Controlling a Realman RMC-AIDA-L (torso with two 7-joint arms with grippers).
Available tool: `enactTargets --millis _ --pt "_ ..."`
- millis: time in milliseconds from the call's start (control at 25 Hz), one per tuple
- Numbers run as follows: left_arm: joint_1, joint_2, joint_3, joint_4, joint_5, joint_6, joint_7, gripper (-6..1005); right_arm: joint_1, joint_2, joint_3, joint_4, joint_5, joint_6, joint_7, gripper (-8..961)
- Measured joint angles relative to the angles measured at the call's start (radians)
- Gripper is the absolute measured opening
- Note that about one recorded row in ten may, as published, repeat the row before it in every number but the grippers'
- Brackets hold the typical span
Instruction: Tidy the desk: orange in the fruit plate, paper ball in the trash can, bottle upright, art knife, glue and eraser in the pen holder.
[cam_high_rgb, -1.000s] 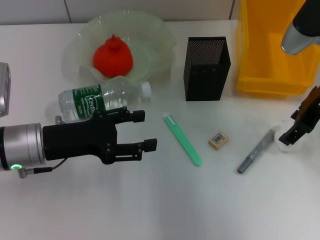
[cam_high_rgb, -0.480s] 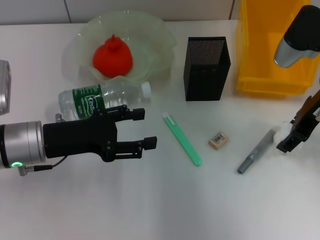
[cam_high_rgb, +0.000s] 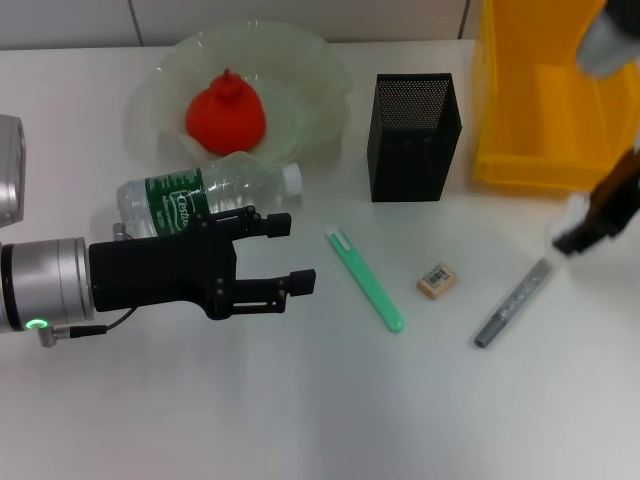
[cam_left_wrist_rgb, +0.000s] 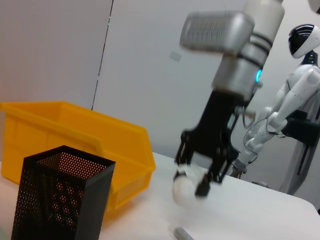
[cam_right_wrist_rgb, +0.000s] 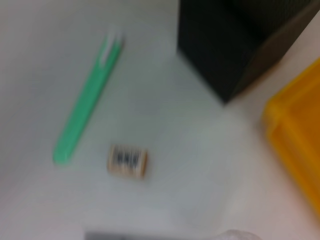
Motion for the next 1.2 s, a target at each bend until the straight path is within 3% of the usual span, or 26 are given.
enactTargets --millis 120,280,520,560,720,880,1080,1120,1160,1200 --pt "0.000 0.000 0.000 -0.002 -0.002 -0.002 -0.001 804 0.004 -0.011 0.125 -0.156 0.084 -0.033 0.036 513" --pt "0.000 0.000 -0.002 -0.002 -0.002 -0.003 -0.002 804 0.013 -0.024 0.192 -0.194 0.098 0.032 0.089 512" --pt "0.001 -0.005 -0.008 -0.004 -0.003 -0.003 -0.003 804 0.018 -0.033 0.228 -0.077 0.098 0.287 0.126 512" --pt "0.001 -0.005 -0.008 -0.005 -0.003 -0.003 -0.003 804 0.023 -0.034 0.221 -0.019 0.101 0.388 0.123 511" --pt "0.001 -0.005 -0.009 -0.005 -0.003 -0.003 -0.003 804 0.024 -0.032 0.220 -0.003 0.101 0.454 0.123 511" --pt "0.001 -0.004 -0.012 -0.008 -0.004 -0.003 -0.003 804 0.009 -0.024 0.222 -0.007 0.131 0.508 0.118 592" --pt "0.000 -0.005 -0.013 -0.008 -0.004 -0.003 -0.002 804 -0.041 -0.025 0.231 -0.002 0.295 0.587 0.088 702" --pt "0.000 -0.005 -0.013 -0.008 -0.004 -0.003 -0.002 803 -0.083 -0.026 0.233 0.002 0.424 0.638 0.048 729" --pt "0.000 -0.005 -0.013 -0.007 -0.004 -0.003 -0.001 803 -0.083 -0.026 0.233 0.002 0.424 0.638 0.048 757" --pt "0.000 -0.005 -0.012 -0.006 -0.004 -0.003 -0.001 803 -0.138 -0.030 0.234 0.023 0.628 0.666 -0.052 785"
